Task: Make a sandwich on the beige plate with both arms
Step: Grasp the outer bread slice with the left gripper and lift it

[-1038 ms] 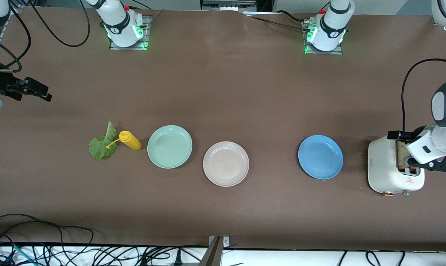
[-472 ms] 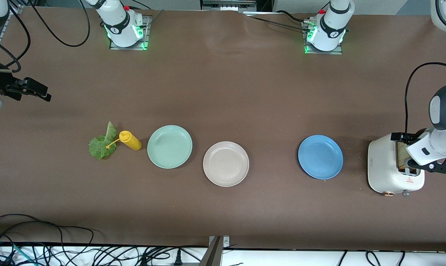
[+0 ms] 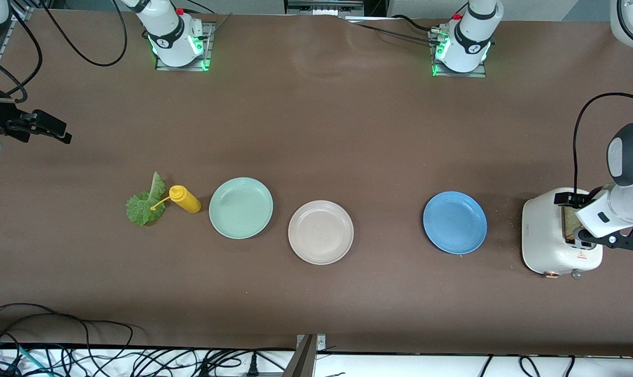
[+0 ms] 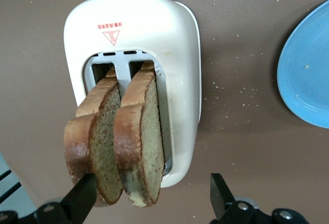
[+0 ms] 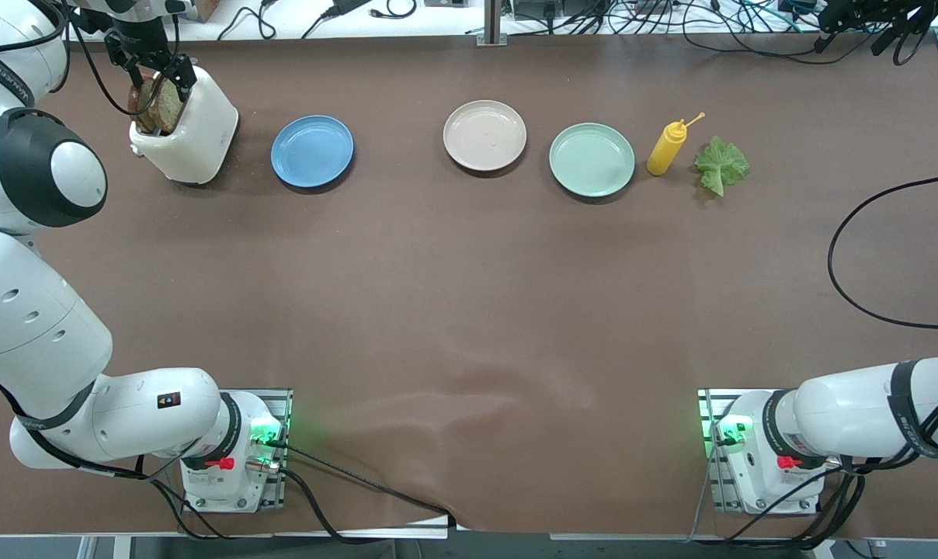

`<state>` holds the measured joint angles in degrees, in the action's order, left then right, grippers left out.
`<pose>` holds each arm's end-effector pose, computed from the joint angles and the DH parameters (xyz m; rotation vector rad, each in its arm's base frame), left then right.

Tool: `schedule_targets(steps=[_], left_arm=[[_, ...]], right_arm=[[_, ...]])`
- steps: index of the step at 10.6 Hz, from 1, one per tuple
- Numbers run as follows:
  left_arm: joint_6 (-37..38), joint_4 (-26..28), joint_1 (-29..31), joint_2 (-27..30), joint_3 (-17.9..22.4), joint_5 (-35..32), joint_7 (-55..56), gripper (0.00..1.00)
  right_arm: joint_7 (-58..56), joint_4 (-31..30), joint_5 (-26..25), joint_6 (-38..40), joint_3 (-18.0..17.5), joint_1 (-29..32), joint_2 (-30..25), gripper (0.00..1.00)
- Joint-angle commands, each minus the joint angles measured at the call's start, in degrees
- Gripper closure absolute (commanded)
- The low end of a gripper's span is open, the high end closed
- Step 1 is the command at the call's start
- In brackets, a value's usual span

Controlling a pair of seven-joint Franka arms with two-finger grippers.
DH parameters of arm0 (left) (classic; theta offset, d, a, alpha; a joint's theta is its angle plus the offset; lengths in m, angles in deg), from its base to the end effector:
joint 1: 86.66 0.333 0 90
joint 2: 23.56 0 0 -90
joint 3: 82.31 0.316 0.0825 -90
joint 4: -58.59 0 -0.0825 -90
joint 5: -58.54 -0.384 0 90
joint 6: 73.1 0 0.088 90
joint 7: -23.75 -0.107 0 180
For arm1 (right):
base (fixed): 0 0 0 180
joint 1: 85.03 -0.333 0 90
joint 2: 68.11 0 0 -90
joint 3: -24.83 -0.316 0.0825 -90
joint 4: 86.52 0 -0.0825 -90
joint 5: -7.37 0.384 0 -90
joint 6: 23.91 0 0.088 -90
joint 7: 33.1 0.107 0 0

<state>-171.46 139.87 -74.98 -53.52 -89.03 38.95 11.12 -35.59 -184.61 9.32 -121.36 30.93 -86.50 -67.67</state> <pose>0.6738 0.1035 0.3846 -2.8669 0.3058 0.3752 0.5613 -0.0420 0.5644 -3.1068 0.0654 0.0260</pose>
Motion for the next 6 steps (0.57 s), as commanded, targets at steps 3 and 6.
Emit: schedule_targets(steps=[3,6], left_arm=[[-0.34,-0.69,0.18,-1.15,-0.13,-0.98,-0.46,0.23],[-0.34,-0.77,0.27,-0.89,-0.05,-1.59,-0.99,0.83]], right_arm=[[-0.76,0.36,1.03,0.86,-0.04,0.5,0.0,0.0],[-0.76,0.36,1.12,0.94,-0.04,0.5,0.0,0.0]])
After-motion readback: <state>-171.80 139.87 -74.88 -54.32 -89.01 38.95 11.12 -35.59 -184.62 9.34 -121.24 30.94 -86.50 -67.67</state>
